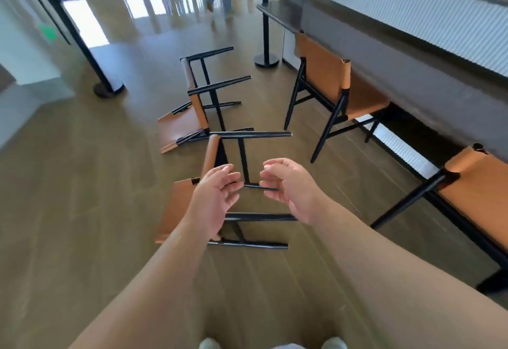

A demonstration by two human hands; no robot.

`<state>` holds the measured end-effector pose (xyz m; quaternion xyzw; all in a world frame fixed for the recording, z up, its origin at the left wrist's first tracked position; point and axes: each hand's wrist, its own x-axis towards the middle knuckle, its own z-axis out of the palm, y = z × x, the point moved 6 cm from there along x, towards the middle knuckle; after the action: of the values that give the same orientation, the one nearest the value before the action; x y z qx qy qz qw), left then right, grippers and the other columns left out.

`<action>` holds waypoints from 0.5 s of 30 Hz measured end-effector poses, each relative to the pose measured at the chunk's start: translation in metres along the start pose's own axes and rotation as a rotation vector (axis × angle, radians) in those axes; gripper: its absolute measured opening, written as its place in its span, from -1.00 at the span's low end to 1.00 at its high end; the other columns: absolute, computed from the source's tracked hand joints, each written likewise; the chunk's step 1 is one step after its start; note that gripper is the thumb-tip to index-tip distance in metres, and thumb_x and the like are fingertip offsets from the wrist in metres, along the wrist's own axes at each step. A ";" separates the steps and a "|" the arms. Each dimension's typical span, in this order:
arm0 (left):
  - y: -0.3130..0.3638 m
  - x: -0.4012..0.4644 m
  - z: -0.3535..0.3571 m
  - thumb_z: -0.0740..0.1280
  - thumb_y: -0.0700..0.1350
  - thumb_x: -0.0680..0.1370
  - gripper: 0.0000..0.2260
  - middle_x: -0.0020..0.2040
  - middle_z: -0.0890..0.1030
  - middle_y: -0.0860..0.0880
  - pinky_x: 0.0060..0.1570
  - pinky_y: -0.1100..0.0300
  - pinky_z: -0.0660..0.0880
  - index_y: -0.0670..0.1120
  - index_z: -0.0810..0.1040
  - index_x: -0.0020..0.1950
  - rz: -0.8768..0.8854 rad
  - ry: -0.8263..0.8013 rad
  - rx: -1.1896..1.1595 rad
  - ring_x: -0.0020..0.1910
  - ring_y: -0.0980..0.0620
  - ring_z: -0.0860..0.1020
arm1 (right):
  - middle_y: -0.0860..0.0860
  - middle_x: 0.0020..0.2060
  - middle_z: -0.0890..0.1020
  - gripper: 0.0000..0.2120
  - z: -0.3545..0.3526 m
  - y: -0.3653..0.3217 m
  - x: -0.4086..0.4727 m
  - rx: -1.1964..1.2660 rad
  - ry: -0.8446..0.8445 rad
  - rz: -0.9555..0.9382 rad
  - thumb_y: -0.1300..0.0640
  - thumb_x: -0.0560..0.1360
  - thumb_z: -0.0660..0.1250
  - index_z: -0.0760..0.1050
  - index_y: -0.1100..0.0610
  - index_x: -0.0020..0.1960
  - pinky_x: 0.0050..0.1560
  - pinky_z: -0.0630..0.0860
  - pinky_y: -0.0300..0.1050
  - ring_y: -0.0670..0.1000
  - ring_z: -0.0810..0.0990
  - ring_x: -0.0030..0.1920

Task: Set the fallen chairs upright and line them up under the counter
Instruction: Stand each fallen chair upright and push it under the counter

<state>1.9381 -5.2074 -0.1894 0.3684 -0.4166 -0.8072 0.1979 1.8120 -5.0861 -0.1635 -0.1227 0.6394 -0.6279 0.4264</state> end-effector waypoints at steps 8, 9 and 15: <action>0.069 -0.004 -0.181 0.27 -0.07 0.56 -0.82 -0.07 0.69 0.00 -0.02 0.04 0.42 -0.01 0.56 0.14 0.058 0.069 -0.046 -0.16 0.07 0.66 | 0.00 -0.16 0.67 -0.83 0.189 0.033 0.028 -0.071 -0.136 0.038 0.12 0.47 0.37 0.56 0.06 0.07 -0.14 0.57 -0.10 -0.02 0.66 -0.15; 0.077 -0.005 -0.199 0.27 -0.07 0.57 -0.82 -0.07 0.69 0.00 -0.02 0.05 0.42 -0.01 0.55 0.15 0.067 0.082 -0.051 -0.17 0.08 0.65 | 0.01 -0.16 0.67 -0.82 0.208 0.038 0.029 -0.082 -0.151 0.048 0.13 0.48 0.37 0.56 0.07 0.08 -0.16 0.59 -0.11 -0.03 0.65 -0.17; 0.110 -0.019 -0.278 0.21 -0.10 0.62 -0.85 -0.14 0.69 0.04 -0.07 0.10 0.42 -0.03 0.50 0.16 0.131 0.154 -0.105 -0.19 0.09 0.63 | 0.07 -0.07 0.67 -0.84 0.291 0.049 0.040 -0.179 -0.213 0.071 0.14 0.54 0.33 0.55 0.09 0.11 -0.05 0.61 -0.07 0.05 0.68 -0.05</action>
<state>2.1629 -5.4047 -0.1969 0.3906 -0.3805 -0.7824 0.3009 2.0100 -5.3084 -0.1790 -0.2037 0.6480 -0.5361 0.5012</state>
